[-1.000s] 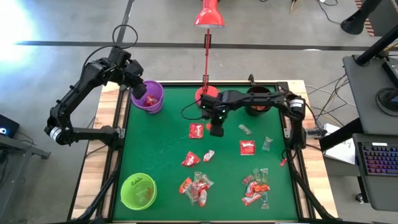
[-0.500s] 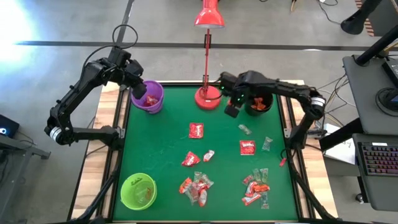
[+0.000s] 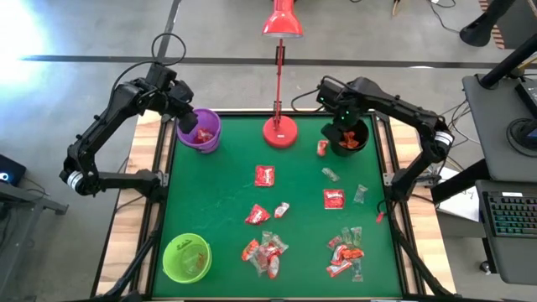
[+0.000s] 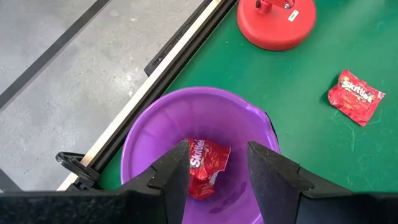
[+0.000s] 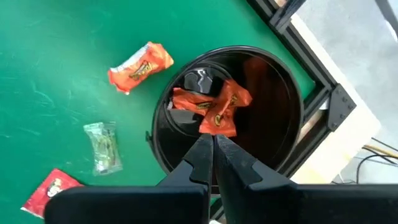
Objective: Sort candy
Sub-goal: Put the orange chocolate into the black bucket
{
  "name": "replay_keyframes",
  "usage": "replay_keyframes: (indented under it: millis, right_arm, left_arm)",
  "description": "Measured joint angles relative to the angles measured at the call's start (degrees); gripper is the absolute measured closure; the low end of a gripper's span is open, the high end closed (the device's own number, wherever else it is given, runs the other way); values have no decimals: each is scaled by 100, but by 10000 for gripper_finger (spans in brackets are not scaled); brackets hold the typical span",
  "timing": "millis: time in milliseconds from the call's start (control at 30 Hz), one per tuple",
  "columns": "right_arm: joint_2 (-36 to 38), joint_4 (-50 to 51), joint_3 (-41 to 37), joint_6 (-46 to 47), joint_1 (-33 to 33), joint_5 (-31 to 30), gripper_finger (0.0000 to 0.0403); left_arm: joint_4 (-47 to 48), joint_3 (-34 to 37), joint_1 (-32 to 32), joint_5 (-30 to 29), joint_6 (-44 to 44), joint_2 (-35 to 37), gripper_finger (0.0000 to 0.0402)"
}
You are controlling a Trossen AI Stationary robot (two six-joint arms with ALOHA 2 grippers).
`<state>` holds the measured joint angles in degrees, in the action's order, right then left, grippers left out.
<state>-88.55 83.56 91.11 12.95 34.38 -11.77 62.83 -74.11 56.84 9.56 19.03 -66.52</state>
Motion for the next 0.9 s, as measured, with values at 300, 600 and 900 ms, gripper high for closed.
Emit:
replay_keyframes:
  millis: [300,600,900]
  right_arm:
    - [-139,-803,0,379,-54,1147,394]
    - [-788,-1061,-7,383,-259,1844,362]
    - [-1642,-1113,-9,605,-387,1929,272]
  left_arm:
    - [0,0,0,0,0,0,260]
    - [2,0,0,-2,136,0,260]
    - [39,0,0,-2,151,0,260]
